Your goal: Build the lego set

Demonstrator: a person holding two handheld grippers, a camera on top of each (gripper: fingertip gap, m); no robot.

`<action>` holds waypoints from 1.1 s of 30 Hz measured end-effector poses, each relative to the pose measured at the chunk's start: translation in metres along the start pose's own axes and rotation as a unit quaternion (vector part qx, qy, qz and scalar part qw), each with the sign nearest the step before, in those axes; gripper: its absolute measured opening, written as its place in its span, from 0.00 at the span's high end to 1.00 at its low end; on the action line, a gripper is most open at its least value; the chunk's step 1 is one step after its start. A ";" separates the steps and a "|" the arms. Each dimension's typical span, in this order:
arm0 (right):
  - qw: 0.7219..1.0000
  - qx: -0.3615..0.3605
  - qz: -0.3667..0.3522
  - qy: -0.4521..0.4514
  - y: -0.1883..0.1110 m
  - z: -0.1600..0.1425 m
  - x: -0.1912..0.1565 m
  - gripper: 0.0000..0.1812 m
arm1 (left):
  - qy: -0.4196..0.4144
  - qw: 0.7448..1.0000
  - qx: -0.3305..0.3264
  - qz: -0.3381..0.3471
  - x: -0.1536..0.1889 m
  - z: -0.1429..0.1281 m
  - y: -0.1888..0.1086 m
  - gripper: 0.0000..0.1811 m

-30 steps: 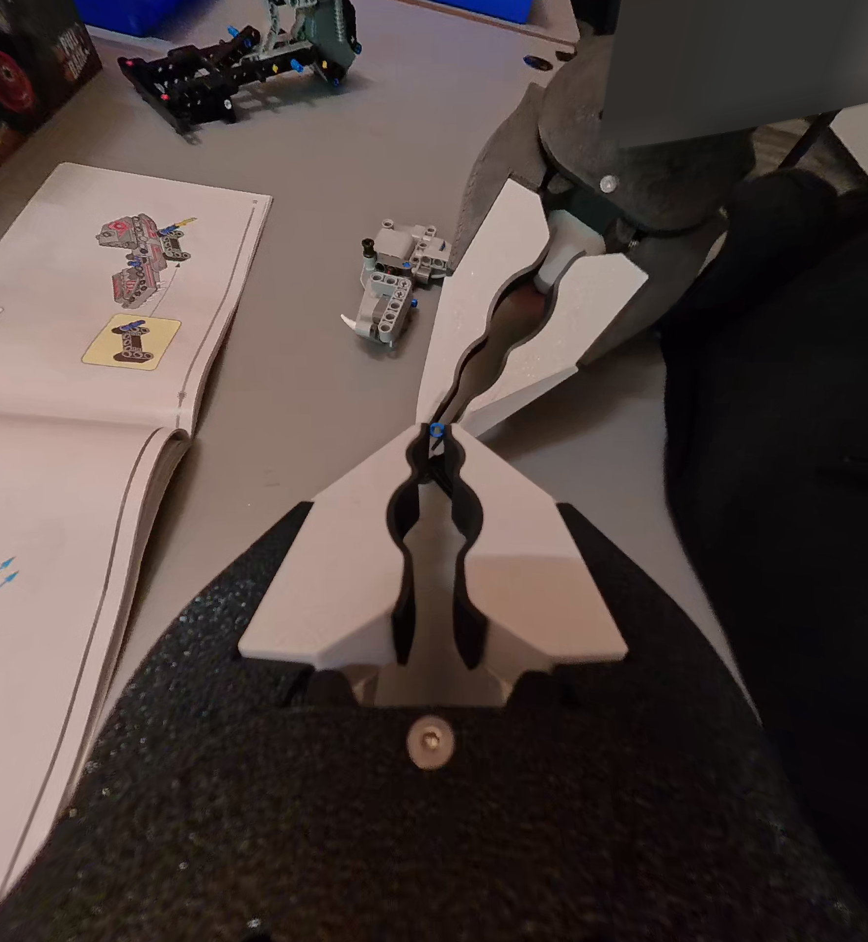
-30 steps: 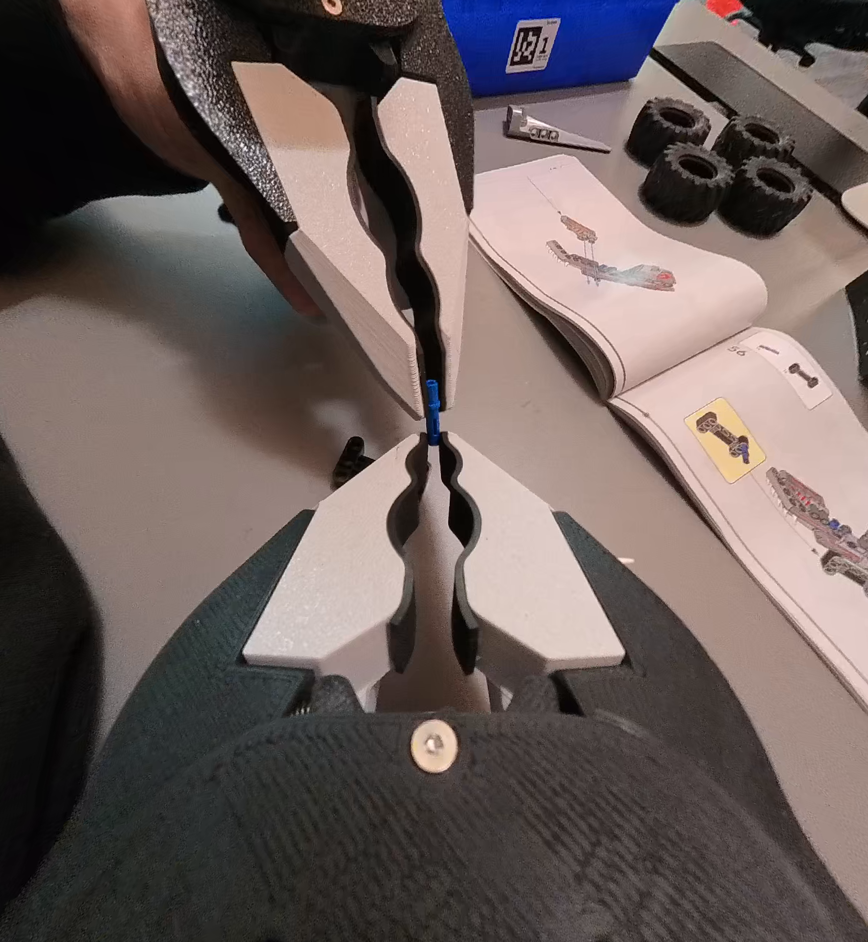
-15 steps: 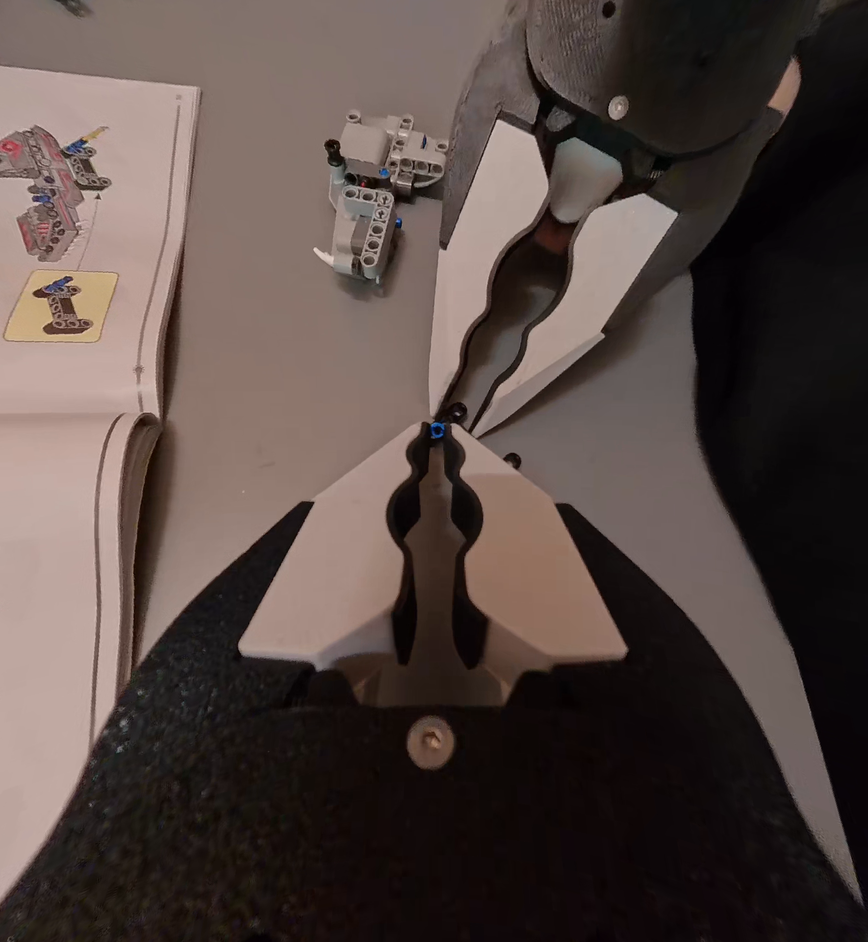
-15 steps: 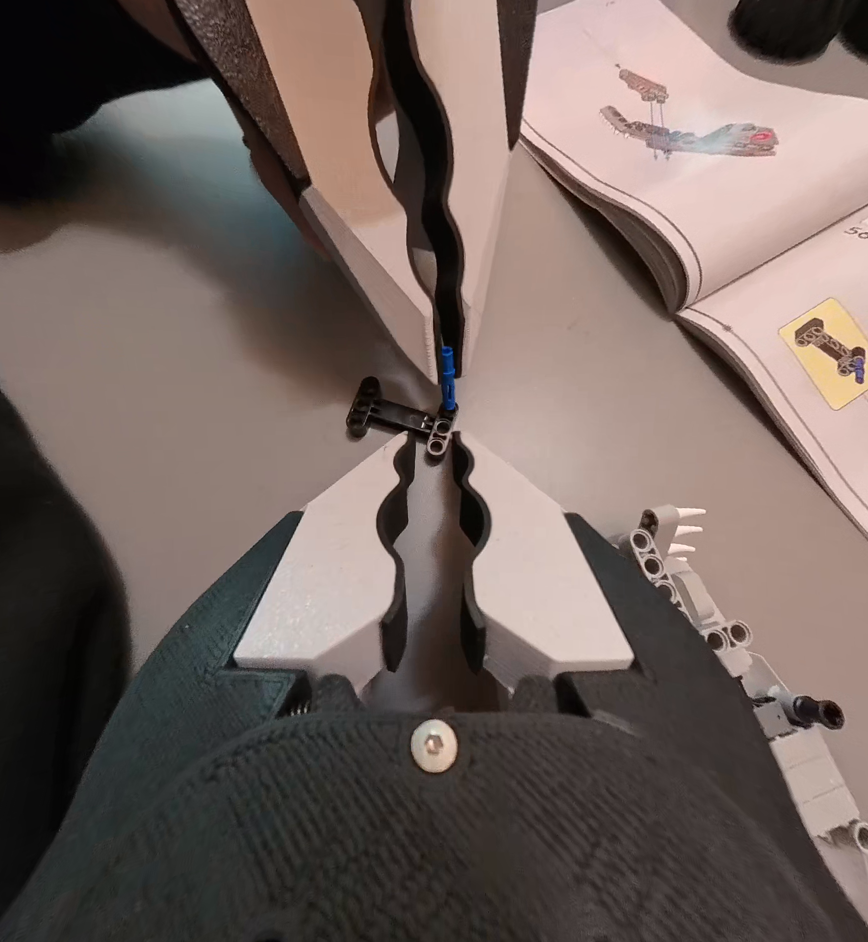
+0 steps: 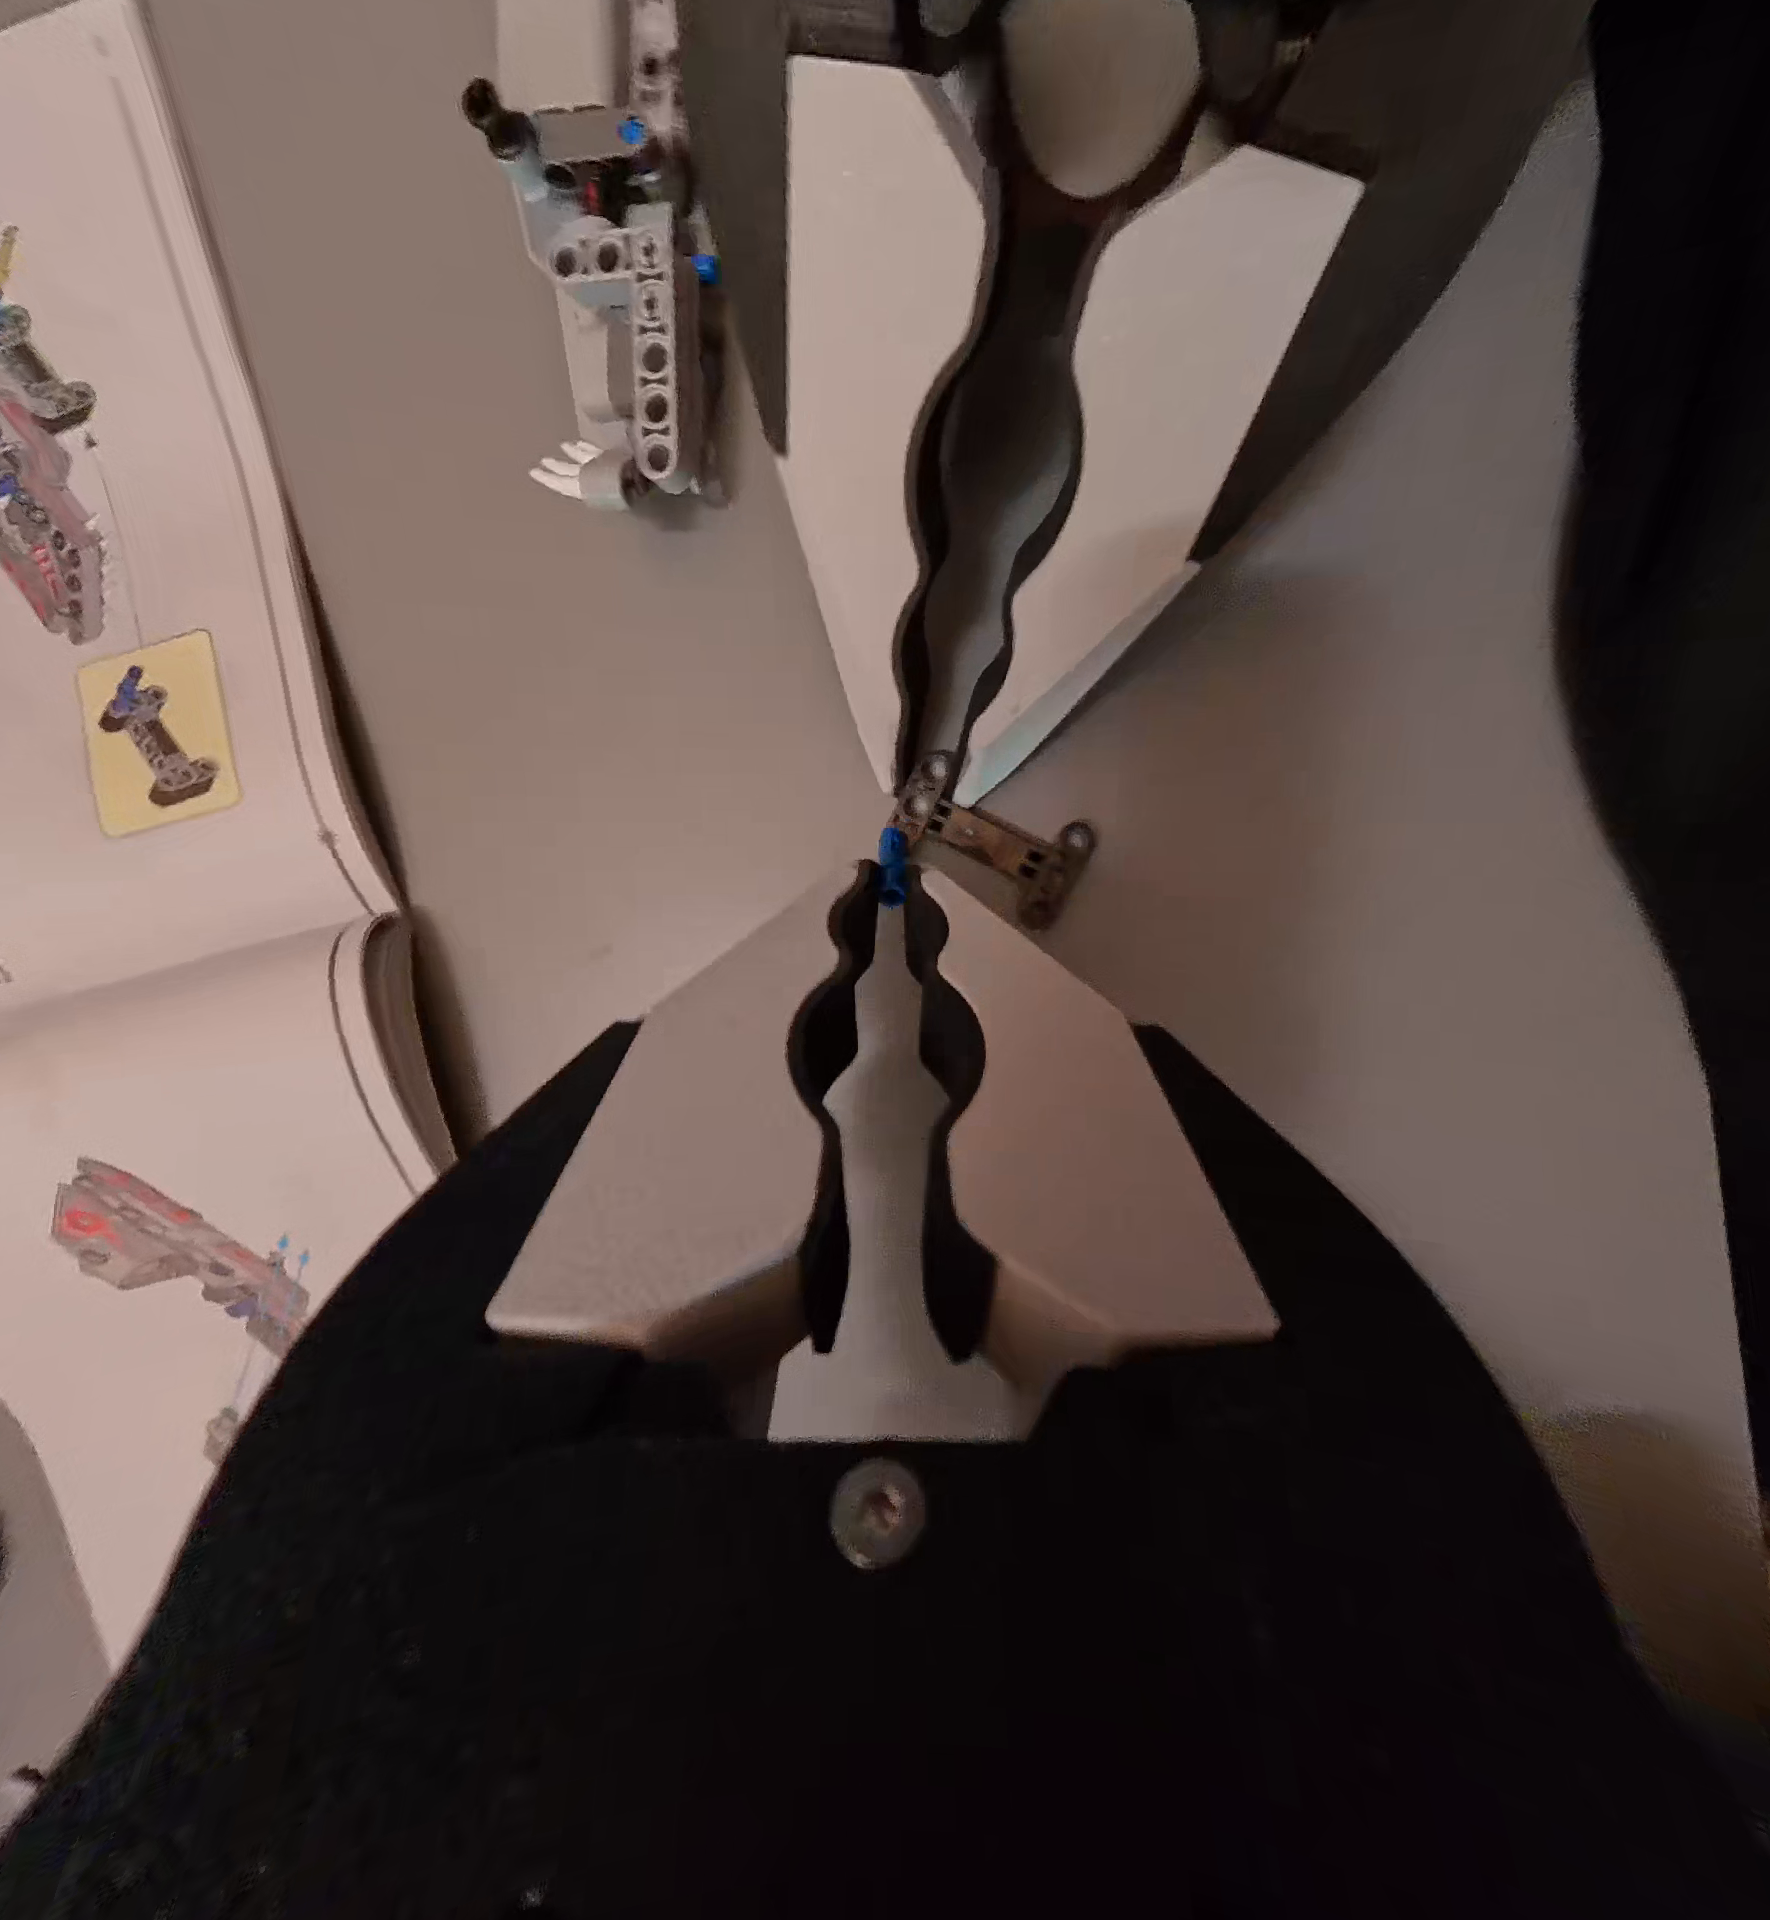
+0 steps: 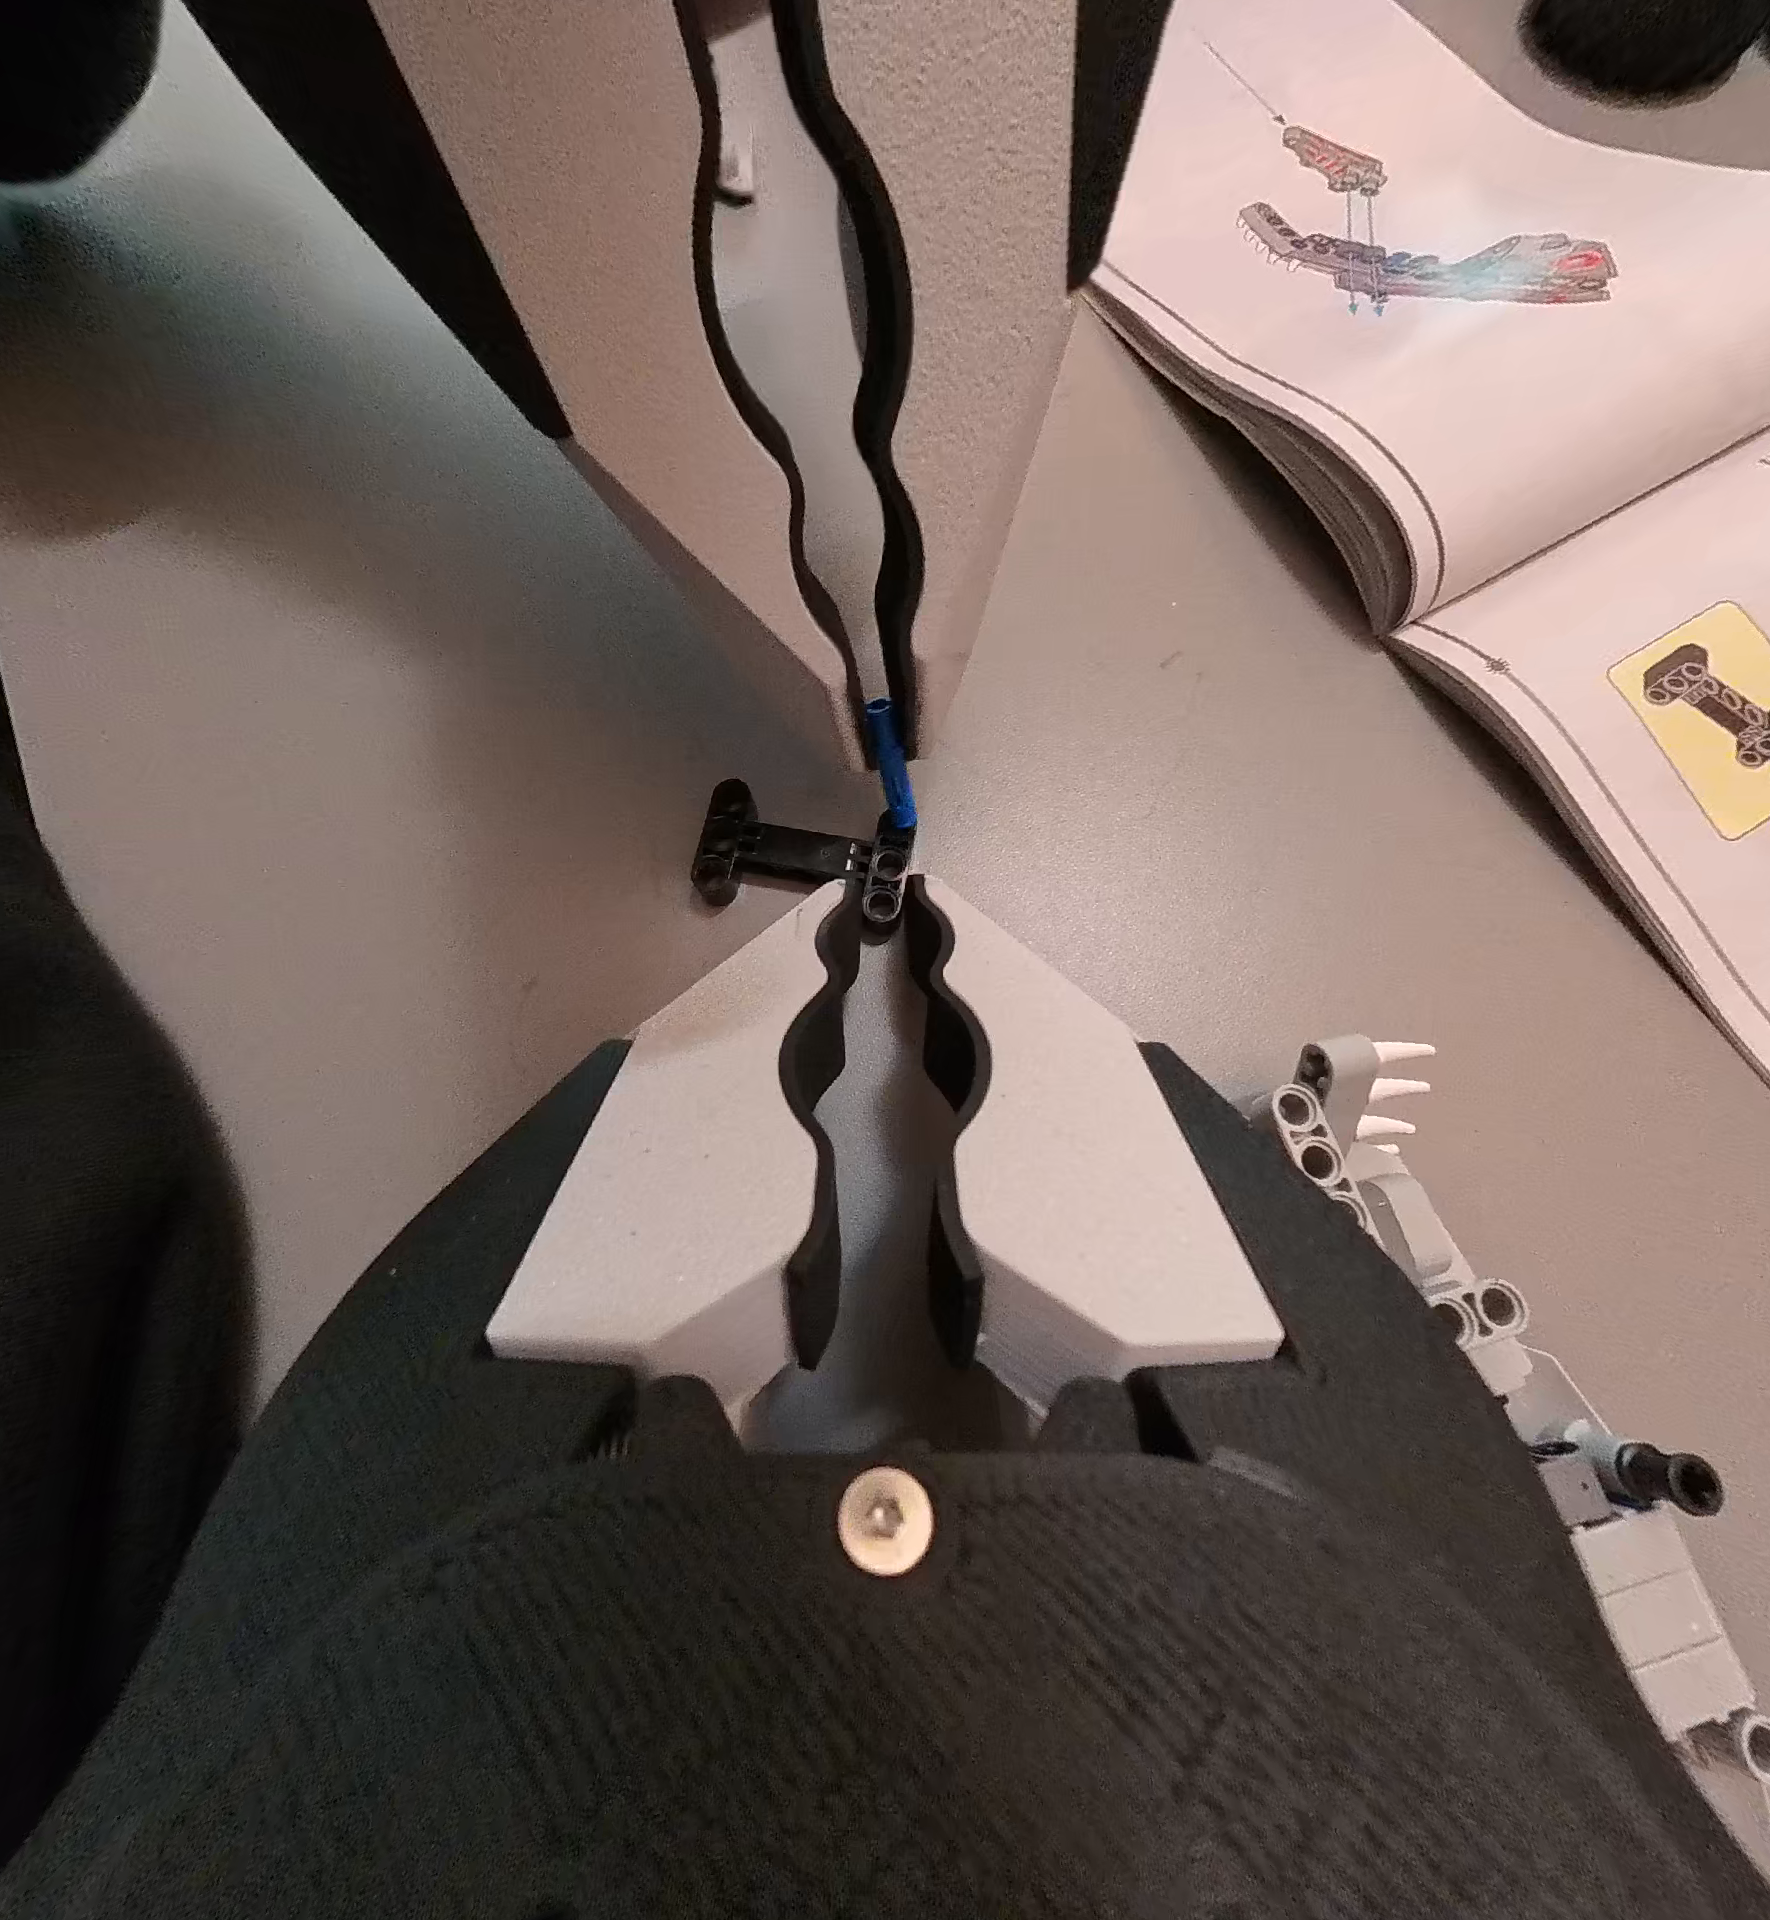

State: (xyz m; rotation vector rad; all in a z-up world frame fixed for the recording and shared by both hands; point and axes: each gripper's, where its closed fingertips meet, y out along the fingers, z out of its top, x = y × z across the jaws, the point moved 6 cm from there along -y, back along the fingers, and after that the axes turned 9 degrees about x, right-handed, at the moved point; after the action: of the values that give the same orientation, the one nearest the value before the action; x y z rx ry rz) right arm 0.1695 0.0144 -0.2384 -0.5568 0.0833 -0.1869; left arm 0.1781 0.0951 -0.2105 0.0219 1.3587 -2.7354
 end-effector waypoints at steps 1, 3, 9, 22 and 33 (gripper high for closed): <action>1.000 0.000 0.000 0.000 0.000 0.000 0.000 0.96 | 0.008 1.000 -0.011 -0.009 0.000 0.001 0.000 0.99; 1.000 0.000 0.000 0.000 0.000 0.000 0.000 0.96 | 0.030 0.999 -0.031 -0.018 -0.001 0.004 0.001 0.99; 1.000 0.000 0.001 0.001 0.000 0.000 0.000 0.96 | 0.087 0.991 -0.091 -0.046 -0.005 0.011 0.004 0.99; 1.000 0.003 0.004 -0.001 -0.005 -0.002 0.003 0.96 | 0.186 0.975 -0.109 -0.049 -0.009 0.023 -0.003 0.99; 0.981 0.139 -0.099 -0.094 -0.030 0.024 -0.002 0.96 | 0.082 0.994 0.050 -0.049 -0.007 0.038 -0.023 0.99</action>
State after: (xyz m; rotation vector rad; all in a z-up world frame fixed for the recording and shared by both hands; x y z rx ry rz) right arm 0.1663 0.0020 -0.2015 -0.3014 -0.1802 -0.3332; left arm 0.1837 0.0796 -0.1690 0.1969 1.2916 -2.9387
